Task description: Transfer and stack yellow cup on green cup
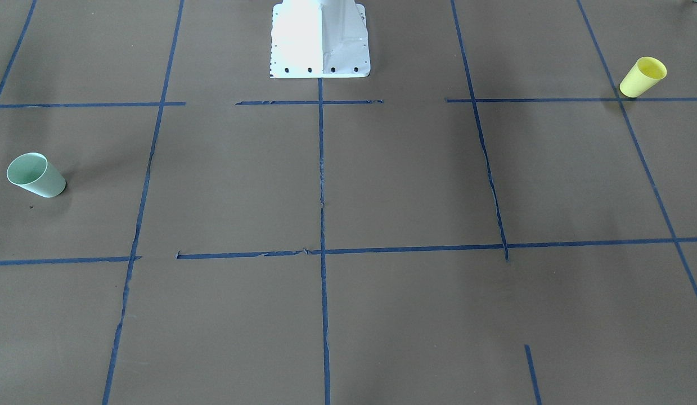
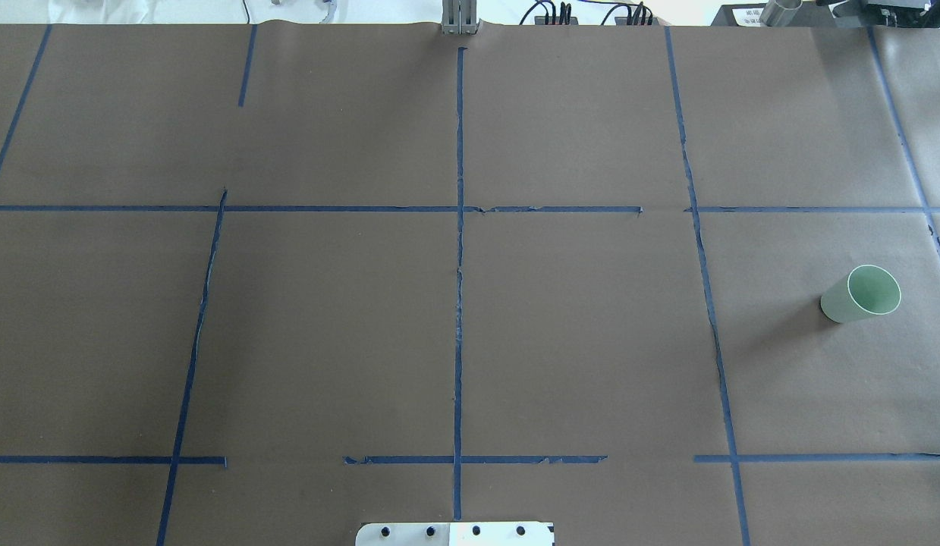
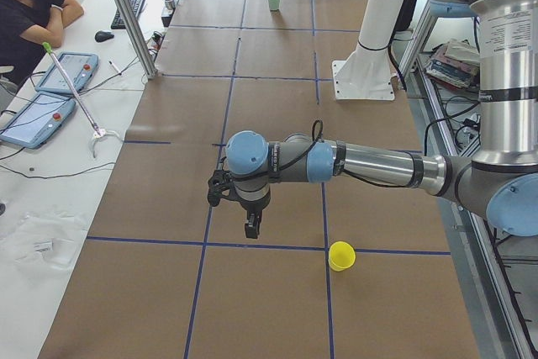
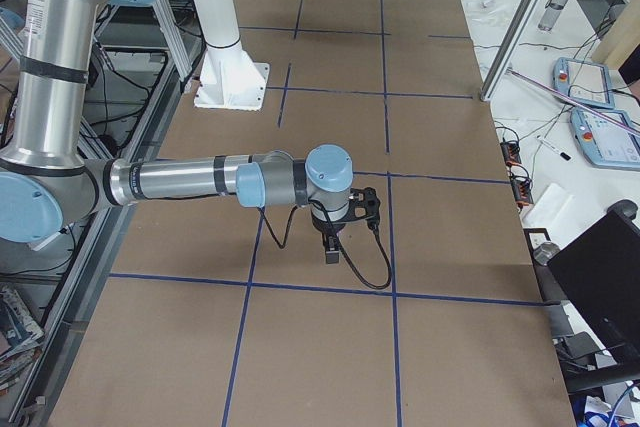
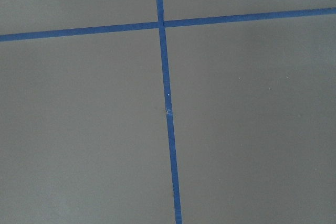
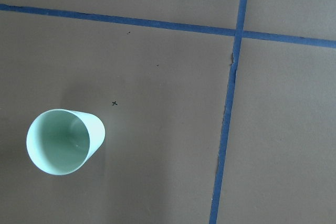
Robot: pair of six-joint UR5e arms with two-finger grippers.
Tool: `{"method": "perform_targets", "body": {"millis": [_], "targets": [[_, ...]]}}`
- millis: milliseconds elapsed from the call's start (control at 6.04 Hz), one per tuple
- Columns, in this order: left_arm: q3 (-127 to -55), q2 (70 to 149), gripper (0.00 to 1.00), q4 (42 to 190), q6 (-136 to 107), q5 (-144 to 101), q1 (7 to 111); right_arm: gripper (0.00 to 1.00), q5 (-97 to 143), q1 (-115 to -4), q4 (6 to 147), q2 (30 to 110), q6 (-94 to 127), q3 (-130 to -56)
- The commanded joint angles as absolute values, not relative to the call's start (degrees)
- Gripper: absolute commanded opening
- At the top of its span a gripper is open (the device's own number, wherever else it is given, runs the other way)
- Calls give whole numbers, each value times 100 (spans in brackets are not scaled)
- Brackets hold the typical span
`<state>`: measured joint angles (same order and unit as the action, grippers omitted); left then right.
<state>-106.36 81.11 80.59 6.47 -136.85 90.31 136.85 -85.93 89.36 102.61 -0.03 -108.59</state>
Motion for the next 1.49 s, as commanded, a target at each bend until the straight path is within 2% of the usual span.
{"method": "perform_targets", "body": {"millis": [0,828,1325], "targets": [[-10731,7919,100,8086,659,-13728,9018,100,13711,-8596,8930,10292,-26,-10959],[-10854,7480,100,8559,677,-13772,8860,100,14062,-8596,8947,10380,-9,-10934],[-10846,6902,100,8771,703,-13764,8500,100,14045,-8587,8921,10406,9,-11056]]}}
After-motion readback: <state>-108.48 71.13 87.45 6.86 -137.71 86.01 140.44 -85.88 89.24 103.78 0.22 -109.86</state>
